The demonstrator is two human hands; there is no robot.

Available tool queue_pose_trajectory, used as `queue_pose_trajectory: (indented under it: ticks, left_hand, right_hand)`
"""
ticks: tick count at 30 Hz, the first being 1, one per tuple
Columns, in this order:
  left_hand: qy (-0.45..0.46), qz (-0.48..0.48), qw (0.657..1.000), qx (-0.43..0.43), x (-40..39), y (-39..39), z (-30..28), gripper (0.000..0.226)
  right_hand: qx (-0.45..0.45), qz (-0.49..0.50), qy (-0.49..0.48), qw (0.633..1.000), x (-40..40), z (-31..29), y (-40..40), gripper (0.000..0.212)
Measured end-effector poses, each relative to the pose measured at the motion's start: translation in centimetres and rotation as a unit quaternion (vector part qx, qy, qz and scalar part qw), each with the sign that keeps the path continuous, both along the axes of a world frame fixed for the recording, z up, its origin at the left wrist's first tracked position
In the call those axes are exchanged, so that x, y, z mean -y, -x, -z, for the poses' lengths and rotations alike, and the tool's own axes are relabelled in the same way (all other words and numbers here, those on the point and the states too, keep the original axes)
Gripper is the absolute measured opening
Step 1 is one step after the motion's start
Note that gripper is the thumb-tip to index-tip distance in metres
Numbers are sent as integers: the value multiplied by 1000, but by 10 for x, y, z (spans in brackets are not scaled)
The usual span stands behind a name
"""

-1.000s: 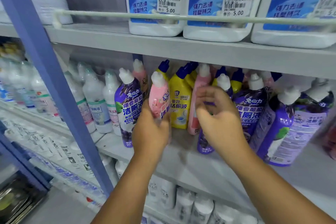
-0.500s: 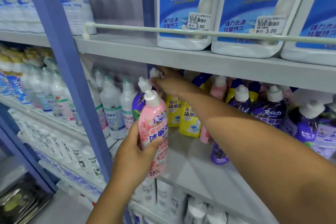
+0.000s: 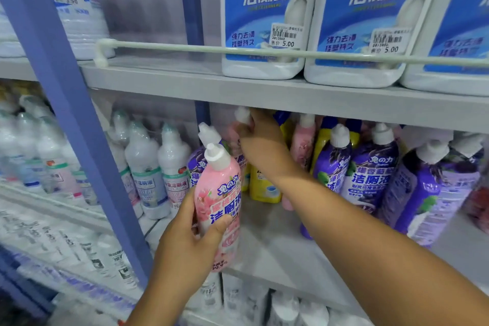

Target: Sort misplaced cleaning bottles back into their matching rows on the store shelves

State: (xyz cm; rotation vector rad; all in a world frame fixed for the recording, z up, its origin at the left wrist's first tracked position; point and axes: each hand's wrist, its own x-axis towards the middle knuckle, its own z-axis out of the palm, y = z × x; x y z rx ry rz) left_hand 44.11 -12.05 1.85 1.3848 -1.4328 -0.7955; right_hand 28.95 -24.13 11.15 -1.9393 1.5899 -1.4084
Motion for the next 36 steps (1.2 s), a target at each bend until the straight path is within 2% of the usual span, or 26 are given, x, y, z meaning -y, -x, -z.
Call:
queue_pose_trajectory:
  ticks: [3,9,14,21,24,27,31,36]
  left_hand:
    - [6,27,999,-18,2,-4,2,63]
    - [8,70,997,-25,8,-7,3,65]
    - [2,91,995,-40,14,-10,4,55]
    - [5,123,989,-79,19,-12,14,61]
    - [-20,139,986,-91,18,-9,25,48]
    - [-35,137,986,-90,13,-2,39,52]
    - [-40,137,983,-113,15,6,49,46]
    - [-53,174,976,-118,6,21,44,47]
  right_hand:
    - [3,39,10,999,-17,-10,10,15]
    - [-43,39,-34,998,-47,-14,29,32]
    - [10,40,-54,998,-70,8,35,34]
    - [55,152,30,986,-101,38,42,32]
    - [195,88,-79,974,-113,53,48,40]
    - [224,49,-154,961,-120,82,56,44]
    - [226,31,-145,963,-127,101,64,44]
    - [249,33,-108,962,-146,90,84,43]
